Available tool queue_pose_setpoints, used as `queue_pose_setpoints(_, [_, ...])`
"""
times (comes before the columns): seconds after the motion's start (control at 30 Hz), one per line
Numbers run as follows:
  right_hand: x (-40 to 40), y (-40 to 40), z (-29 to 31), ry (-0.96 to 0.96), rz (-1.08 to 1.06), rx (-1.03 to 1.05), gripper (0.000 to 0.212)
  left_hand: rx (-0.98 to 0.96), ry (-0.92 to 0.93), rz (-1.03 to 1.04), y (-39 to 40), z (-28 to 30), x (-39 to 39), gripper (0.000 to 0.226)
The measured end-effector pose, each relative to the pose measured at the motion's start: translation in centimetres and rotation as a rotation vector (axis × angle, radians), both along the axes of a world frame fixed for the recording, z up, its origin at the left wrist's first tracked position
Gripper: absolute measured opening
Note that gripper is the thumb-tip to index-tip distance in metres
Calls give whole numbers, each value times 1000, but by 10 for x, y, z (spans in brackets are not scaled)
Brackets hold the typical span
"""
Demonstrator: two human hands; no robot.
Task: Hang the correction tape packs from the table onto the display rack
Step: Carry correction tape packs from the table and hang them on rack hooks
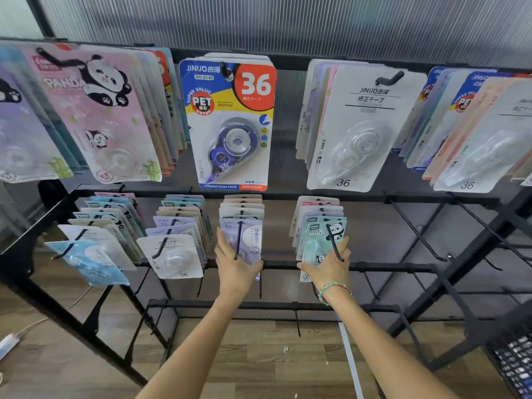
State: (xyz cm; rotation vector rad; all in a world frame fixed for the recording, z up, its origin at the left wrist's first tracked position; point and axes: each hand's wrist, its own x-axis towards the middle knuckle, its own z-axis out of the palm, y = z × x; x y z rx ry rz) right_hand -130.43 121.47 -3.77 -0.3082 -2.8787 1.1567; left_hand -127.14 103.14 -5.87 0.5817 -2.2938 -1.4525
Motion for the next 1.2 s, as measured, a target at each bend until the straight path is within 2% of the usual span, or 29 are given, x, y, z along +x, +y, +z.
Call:
queue_pose_setpoints(0.13, [5,-1,0,25,-22,-23,135,0,-17,2,-2,0,0,130])
queue_pose_setpoints(0.3, [16,-2,2,-12,-48,-22,132,-90,-66,4,-7,2,10,136])
queue_pose_setpoints(0.47, [36,-3,7,-45,-31,-76,130,-162,-68,16,-5,9,29,129])
queue_pose_setpoints(0.6, [58,-6,19,-62,110,18,113,-258,-108,-44,-4,23,56,117])
queue_pose_setpoints(0.77, [96,-10,34,18,354,118,86,-413,-161,-82,-9,40,109,104])
queue_pose_setpoints(0.93, [142,-31,48,104,544,91,78,-496,-181,15,-15,56,181,93])
queue_pose_setpoints(1.2, [233,-109,59,160,869,91,75,-460,-233,259,-64,72,325,79])
